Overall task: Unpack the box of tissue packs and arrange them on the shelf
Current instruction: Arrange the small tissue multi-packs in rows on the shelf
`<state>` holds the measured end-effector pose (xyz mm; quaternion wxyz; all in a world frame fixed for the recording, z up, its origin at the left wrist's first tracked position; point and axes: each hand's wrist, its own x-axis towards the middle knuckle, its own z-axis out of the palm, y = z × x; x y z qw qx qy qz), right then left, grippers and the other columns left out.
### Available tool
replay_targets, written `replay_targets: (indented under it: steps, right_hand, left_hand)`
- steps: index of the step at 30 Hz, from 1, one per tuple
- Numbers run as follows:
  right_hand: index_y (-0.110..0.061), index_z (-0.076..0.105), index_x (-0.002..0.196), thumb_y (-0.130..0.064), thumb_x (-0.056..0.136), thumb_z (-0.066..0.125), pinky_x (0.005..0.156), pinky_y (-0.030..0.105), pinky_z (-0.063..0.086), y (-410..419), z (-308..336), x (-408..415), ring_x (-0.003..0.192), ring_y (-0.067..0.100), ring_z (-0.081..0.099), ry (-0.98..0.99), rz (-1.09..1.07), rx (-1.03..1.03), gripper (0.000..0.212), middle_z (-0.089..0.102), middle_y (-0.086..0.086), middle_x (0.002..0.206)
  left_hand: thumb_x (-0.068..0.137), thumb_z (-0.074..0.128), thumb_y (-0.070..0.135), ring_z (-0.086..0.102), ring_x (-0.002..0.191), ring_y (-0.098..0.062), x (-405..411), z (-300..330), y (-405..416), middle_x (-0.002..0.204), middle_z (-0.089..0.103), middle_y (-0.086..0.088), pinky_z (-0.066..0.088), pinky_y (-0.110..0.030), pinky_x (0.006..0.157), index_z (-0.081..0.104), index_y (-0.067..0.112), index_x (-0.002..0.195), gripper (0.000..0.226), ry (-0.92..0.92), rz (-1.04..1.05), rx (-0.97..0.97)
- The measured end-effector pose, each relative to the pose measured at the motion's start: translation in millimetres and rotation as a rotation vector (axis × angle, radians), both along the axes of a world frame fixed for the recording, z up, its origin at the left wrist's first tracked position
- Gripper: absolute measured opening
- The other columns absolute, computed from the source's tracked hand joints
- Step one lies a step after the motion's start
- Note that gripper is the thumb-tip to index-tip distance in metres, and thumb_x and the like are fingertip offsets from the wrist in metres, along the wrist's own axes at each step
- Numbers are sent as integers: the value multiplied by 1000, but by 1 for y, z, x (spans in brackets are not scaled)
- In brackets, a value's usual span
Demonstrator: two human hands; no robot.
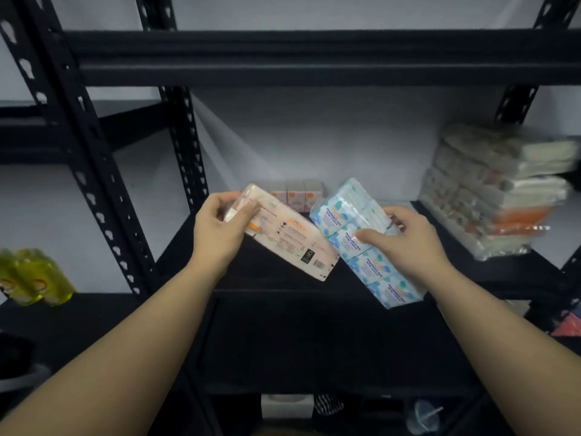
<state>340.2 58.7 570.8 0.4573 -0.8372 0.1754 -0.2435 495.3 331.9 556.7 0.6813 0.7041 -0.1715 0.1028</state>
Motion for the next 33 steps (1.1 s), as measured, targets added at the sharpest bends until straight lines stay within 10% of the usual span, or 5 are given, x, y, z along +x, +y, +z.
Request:
replay_targets:
  steps: [10,24,29,33]
  right_hand:
    - [-40,71,111,-44,79,84,73,33,59,14,-20,68,80,0,70,108,-16,-148,35,74,-20,91]
    - [-43,50,125,-64,64,89,69,24,46,15,-30,96,94,-7,57,156,68,-264,76,62,-25,108]
    - [-51,51,116,-73,57,87,78,41,59,-10,-29,93,94,5,66,183,75,-247,73,69,-21,104]
    - [-46,54,123,-68,61,88,76,35,56,-30,-27,87,91,0,64,211,78,-270,74,67,-22,106]
  left_hand:
    - [85,84,29,63,114,3,79,-49,33,129,62,14,57,-24,89,43,37,150,77,3,-155,188]
    - [71,63,87,40,146,-21,86,-37,9,160,44,2,26,-50,124,46,37,152,98,-372,-52,1164]
    - [73,61,86,58,126,-20,89,-29,-4,143,59,6,46,-45,108,49,42,148,88,-366,-35,1226]
    - [73,56,88,50,137,-21,103,-31,9,151,55,5,33,-55,119,46,42,151,91,-366,2,1302]
